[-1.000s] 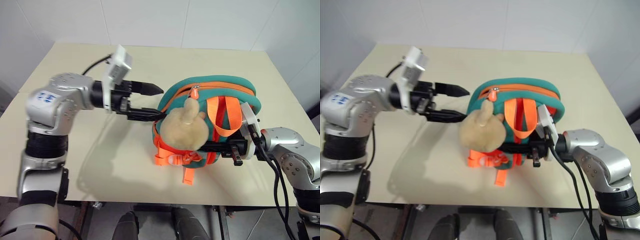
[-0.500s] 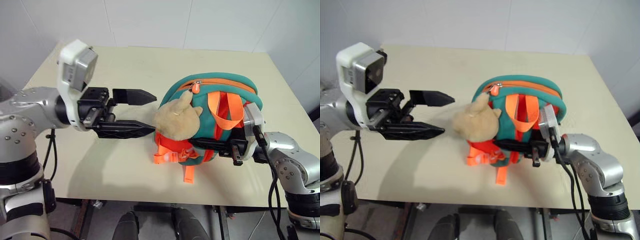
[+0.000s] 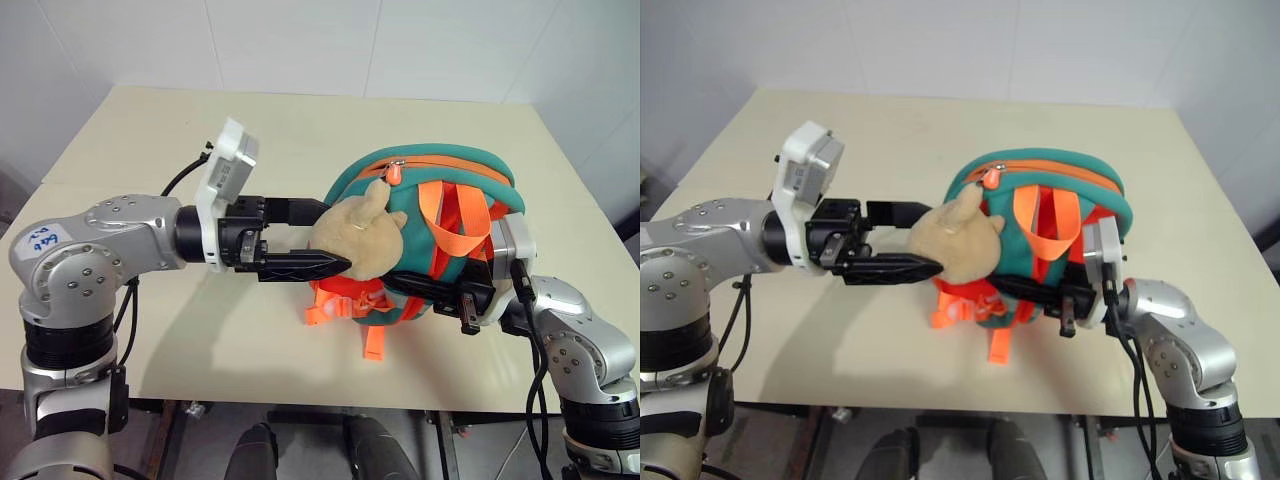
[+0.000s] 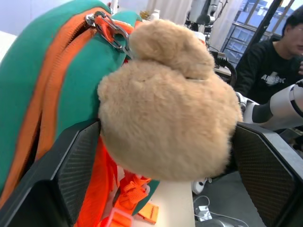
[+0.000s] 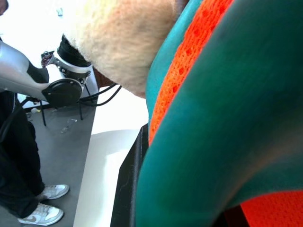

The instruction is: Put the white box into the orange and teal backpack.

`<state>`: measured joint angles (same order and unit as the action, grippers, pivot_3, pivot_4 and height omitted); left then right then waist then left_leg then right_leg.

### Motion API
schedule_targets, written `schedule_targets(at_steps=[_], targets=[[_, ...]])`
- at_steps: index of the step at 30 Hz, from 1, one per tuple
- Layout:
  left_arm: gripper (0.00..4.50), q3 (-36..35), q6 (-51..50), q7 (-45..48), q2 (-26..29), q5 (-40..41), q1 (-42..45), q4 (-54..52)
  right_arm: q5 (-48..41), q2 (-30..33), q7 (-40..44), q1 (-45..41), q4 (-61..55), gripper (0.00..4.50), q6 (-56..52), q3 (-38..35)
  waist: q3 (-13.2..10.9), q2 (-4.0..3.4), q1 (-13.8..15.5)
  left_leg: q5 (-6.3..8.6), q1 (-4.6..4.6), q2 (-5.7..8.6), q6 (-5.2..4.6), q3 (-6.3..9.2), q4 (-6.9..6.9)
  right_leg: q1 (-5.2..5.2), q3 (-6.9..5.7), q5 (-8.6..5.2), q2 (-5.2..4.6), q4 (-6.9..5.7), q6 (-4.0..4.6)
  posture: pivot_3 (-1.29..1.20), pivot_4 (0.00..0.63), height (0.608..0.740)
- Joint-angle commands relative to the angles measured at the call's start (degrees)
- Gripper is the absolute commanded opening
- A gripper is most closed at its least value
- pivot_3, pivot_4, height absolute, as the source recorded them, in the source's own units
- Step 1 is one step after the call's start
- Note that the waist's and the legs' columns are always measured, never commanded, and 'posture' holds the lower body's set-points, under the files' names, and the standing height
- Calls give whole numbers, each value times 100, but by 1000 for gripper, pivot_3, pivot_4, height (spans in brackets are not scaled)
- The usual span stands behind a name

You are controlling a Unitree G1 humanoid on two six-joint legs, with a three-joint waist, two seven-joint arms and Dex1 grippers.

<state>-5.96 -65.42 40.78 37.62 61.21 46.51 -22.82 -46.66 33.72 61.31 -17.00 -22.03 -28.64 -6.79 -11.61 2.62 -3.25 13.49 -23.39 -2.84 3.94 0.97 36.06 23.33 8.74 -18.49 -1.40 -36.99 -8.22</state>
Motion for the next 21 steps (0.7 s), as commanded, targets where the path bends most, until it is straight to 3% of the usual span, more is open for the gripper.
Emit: schedule_targets(at_steps=[1, 13, 16, 21], targets=[[4474, 34, 237, -88, -136, -51, 175, -71, -96, -12, -79, 41, -274, 0, 165, -163, 0, 0, -1, 0, 0, 0, 0, 0, 0, 0, 0, 0, 0, 0, 0, 0, 150, 740], [4474, -43, 247, -441, -298, 98, 31, -220, -149, -5, -255, 179, -402, 0, 213, -181, 0, 0, 4, 0, 0, 1, 0, 0, 0, -1, 3, 0, 0, 2, -1, 0, 150, 740], [3959, -27, 234, -478, -300, 111, 53, -177, -140, 12, -264, 176, -386, 0, 225, -182, 0, 0, 4, 0, 0, 1, 0, 0, 0, -1, 3, 0, 0, 2, -1, 0, 150, 740], [2449, 45, 68, -503, -251, 178, 159, -117, -124, 31, -280, 190, -381, 0, 241, -194, 0, 0, 4, 0, 0, 1, 0, 0, -1, -1, 3, 0, 0, 3, -1, 0, 150, 740]])
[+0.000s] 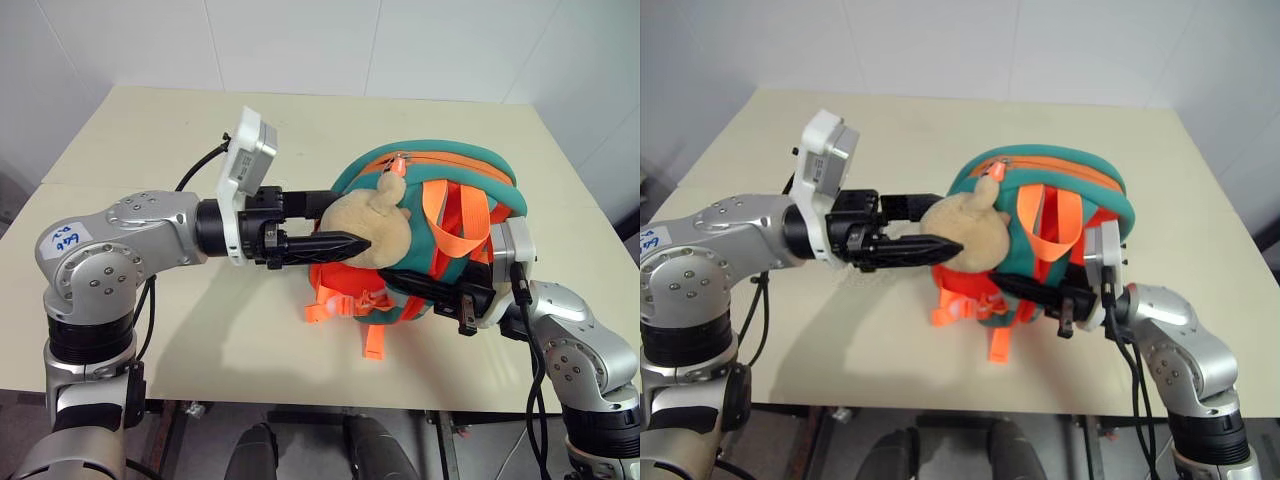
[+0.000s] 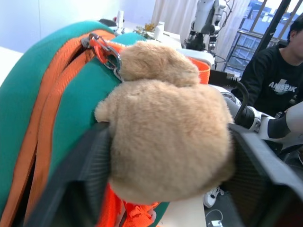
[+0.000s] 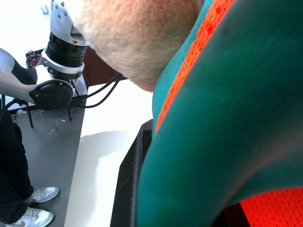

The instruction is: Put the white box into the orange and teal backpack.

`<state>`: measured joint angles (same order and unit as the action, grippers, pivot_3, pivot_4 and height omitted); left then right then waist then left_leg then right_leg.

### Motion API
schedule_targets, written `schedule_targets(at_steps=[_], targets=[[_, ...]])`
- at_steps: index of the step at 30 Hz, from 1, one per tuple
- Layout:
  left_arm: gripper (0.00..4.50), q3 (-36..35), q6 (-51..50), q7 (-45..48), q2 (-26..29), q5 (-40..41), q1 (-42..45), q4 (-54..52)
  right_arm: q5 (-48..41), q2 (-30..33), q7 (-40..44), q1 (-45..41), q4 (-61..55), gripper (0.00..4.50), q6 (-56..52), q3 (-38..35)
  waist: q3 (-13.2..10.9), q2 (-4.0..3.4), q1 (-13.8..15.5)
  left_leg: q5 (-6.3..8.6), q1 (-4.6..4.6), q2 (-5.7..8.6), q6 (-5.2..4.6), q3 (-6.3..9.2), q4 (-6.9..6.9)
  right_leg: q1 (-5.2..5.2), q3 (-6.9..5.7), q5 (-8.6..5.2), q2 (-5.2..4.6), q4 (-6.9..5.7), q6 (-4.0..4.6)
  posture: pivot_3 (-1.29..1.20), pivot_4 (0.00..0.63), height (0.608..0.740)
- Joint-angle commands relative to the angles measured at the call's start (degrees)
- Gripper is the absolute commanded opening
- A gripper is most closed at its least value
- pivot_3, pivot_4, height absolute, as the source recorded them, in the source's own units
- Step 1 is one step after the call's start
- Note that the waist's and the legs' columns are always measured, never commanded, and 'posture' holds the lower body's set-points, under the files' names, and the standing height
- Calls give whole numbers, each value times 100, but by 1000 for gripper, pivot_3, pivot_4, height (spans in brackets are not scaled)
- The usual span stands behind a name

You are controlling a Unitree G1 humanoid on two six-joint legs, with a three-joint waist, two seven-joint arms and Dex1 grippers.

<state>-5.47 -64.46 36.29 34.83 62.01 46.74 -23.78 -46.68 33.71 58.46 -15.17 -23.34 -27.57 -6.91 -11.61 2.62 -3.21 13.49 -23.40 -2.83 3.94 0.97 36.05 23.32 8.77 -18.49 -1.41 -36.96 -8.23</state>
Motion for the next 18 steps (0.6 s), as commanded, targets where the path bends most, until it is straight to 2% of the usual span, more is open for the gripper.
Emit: schedule_targets(at_steps=[1, 3, 7, 12, 18], targets=[[2219, -5, -40, -58, 26, 110, 150, -15, -122, 33, 3, 8, -247, 0, 135, -184, 0, 0, 0, 0, 0, 0, 0, 0, 0, 0, 0, 0, 0, 0, 0, 0, 150, 740], [1676, -71, -137, -84, 54, 244, 206, -1, -130, 43, 12, 35, -255, 0, 144, -207, 0, 0, 0, 0, 0, 0, 0, 0, 0, 0, 0, 0, 0, 0, 0, 0, 150, 740], [1164, -310, -306, 49, 288, 582, 247, 65, -150, 14, -10, 101, -292, 0, 201, -285, 0, 0, -7, 0, 0, 0, 0, 0, 0, 0, 0, 0, 0, 1, 0, 0, 150, 740], [1120, -523, -293, 392, 838, 593, 280, 354, -134, -66, -129, 174, -303, 0, 376, -429, 0, 0, -17, 0, 1, 0, 0, -1, -6, 3, 0, -1, 0, 1, 2, 0, 150, 740], [1119, -408, 68, 1243, 1668, -58, 318, 1005, -146, -199, -290, 335, -397, 0, 589, -570, 0, 0, -20, 0, 0, 0, 0, -3, -9, 4, -1, -3, 0, 6, 4, 0, 150, 740]])
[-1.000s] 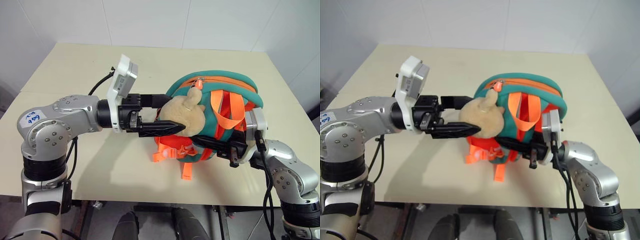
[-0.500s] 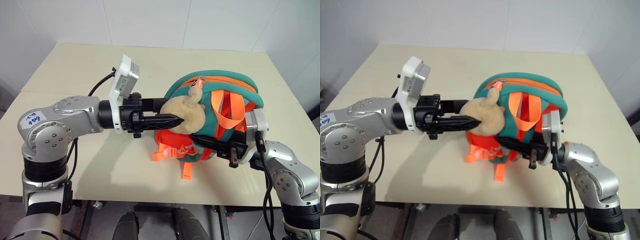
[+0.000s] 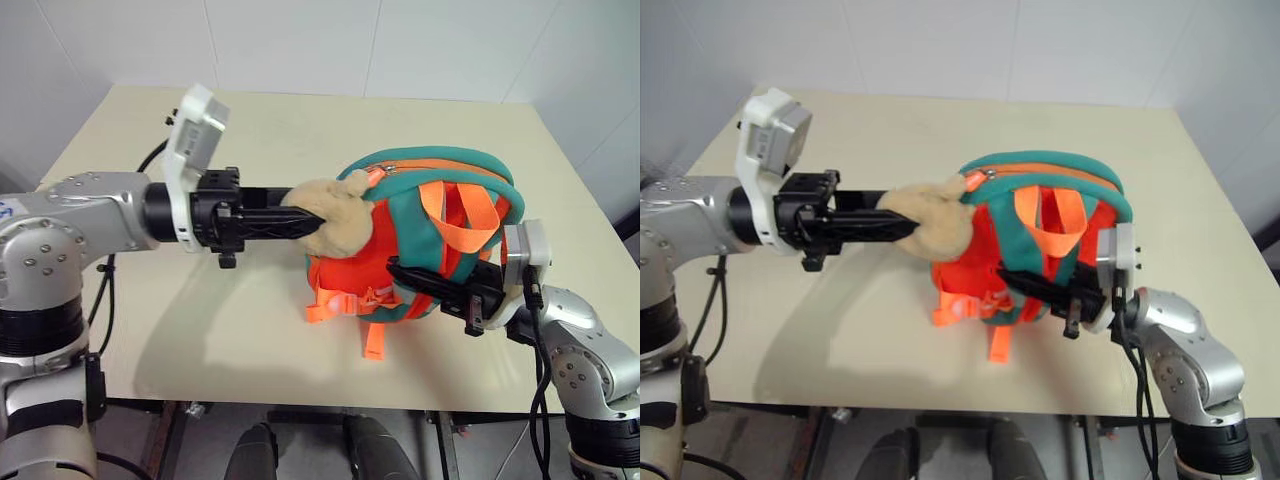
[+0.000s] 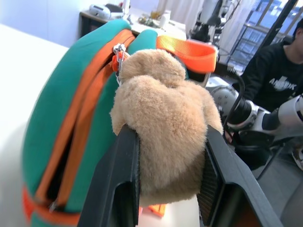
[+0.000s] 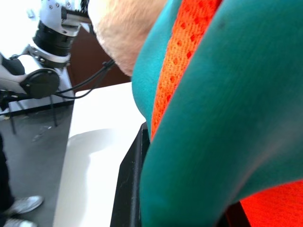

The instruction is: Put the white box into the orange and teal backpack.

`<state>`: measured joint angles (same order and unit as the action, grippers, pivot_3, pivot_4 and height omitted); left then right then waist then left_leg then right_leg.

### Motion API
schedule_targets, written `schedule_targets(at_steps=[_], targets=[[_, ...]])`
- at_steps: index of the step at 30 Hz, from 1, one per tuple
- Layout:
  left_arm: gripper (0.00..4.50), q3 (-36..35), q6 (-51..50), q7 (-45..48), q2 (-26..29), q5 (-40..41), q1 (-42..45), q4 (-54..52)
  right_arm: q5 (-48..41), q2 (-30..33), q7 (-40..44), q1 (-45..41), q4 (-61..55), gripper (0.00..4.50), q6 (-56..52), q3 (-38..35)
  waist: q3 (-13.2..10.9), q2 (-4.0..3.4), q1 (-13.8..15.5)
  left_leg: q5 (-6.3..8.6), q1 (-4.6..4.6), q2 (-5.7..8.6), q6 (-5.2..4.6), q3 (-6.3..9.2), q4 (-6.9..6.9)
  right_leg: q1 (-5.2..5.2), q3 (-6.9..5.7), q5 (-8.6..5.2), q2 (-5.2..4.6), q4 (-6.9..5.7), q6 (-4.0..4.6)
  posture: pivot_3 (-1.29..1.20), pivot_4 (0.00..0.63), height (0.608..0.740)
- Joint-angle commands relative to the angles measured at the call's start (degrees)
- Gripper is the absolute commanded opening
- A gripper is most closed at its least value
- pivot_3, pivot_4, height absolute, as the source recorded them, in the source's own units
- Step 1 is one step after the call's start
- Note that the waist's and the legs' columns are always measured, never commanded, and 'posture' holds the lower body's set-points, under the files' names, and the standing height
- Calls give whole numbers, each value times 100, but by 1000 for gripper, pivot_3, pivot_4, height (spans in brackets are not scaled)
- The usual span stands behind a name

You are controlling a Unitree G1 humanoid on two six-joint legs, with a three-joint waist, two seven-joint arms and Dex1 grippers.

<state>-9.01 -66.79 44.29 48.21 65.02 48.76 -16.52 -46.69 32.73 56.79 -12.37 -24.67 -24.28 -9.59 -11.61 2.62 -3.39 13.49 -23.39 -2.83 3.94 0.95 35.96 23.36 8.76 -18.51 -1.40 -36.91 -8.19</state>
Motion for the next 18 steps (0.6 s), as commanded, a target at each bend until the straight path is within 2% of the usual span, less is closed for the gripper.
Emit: schedule_targets(at_steps=[1, 5, 10, 18], targets=[[1119, 1, 376, 603, 431, -476, 115, 377, -161, -138, -181, 77, -289, 0, 293, -325, 0, 0, -5, 0, 2, 0, 0, -1, -3, 1, 0, -2, 0, -1, 4, 0, 150, 740], [1119, 223, 689, 1199, 695, -955, 108, 811, -207, -306, -469, 121, -347, 0, 393, -439, -1, -1, 6, 0, 0, 0, 0, -2, -7, 3, -1, -4, 0, 1, 7, 0, 150, 740], [1119, 483, 986, 1786, 752, -1400, 58, 1299, -238, -323, -528, 284, -416, 0, 432, -505, -1, -1, 13, 0, 0, 0, 1, -4, -15, 5, -1, -7, -1, 4, 12, 0, 150, 740], [1119, 1022, 1410, 2487, 775, -2206, -37, 1930, -694, 49, -255, 619, -628, 0, 170, -590, -1, -2, 16, 0, 1, -1, 1, -4, -30, 10, -3, -12, 0, 3, 17, 0, 150, 740]])
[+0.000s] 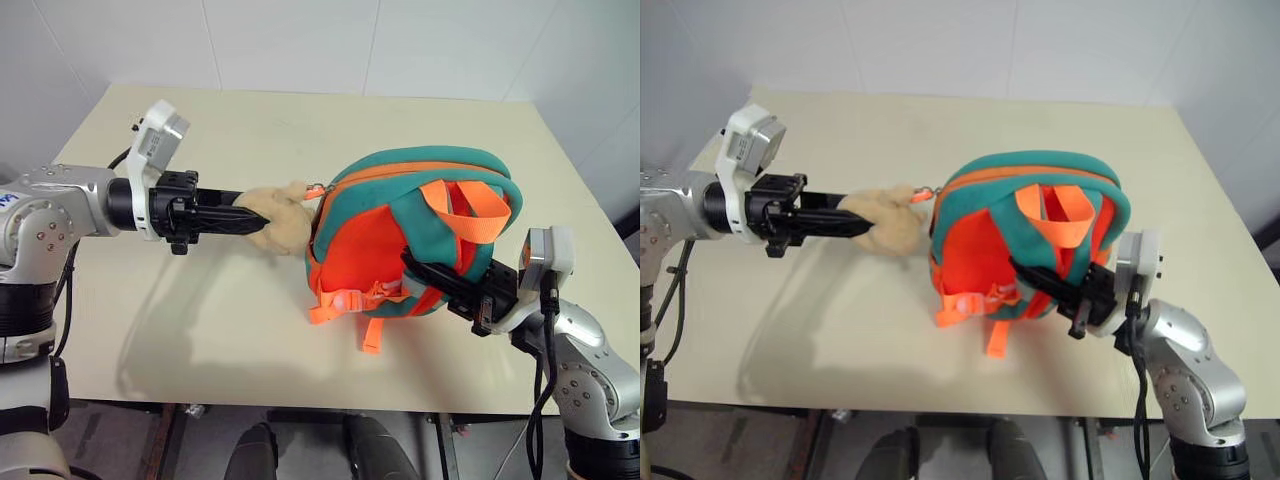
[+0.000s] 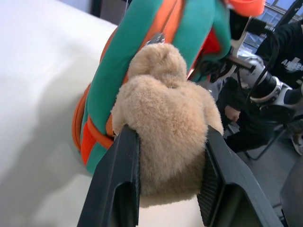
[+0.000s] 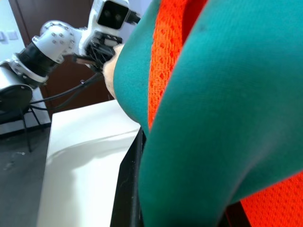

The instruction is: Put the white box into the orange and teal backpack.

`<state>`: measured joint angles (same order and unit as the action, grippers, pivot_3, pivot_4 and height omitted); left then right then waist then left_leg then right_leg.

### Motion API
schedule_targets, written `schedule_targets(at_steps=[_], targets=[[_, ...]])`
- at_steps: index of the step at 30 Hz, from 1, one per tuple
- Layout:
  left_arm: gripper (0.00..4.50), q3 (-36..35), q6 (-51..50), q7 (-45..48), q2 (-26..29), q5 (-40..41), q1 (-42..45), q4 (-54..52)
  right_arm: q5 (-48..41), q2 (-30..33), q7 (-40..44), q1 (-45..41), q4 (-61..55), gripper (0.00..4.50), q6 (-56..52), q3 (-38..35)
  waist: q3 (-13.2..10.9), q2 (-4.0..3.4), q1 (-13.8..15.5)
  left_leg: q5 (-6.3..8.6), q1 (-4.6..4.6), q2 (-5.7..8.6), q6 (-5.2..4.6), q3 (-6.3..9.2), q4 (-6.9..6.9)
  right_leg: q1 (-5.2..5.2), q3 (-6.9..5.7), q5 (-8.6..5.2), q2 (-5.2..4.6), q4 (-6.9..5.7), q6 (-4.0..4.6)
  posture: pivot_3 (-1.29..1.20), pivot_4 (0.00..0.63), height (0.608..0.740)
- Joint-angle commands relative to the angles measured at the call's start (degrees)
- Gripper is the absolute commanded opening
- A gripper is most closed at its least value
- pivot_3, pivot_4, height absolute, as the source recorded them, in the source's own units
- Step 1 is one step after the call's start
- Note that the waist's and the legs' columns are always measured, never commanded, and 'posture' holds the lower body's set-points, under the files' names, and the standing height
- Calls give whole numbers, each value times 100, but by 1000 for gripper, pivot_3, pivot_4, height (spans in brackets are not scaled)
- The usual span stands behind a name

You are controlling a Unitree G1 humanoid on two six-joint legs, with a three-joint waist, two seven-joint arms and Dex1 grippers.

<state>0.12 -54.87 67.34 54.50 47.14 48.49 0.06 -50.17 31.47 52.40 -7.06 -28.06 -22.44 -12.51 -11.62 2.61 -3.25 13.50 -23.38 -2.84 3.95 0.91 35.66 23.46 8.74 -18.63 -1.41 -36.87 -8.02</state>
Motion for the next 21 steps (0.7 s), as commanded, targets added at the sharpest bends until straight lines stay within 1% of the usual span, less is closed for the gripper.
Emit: schedule_targets(at_steps=[1, 16, 21], targets=[[1119, 180, 307, 257, 137, -535, -5, 362, -402, 226, 234, 100, -295, 0, -39, -304, 0, 0, 2, 0, 1, 0, 0, 0, 0, 0, 0, 0, 0, 0, 0, 0, 150, 740], [1118, 881, 897, 927, -199, -1635, 93, 1369, -590, 679, 893, -187, -13, 0, -226, -235, 0, 0, 3, 0, 1, 0, -1, 1, 7, -1, 0, 0, 0, -5, -1, 0, 150, 740], [1111, 1354, 1305, 1081, -346, -2272, 118, 1806, -571, 709, 1016, -263, 41, 0, -280, -171, 0, 0, 7, 0, 1, 0, -1, 1, 10, -2, 0, 0, 0, -10, -1, 0, 150, 740]])
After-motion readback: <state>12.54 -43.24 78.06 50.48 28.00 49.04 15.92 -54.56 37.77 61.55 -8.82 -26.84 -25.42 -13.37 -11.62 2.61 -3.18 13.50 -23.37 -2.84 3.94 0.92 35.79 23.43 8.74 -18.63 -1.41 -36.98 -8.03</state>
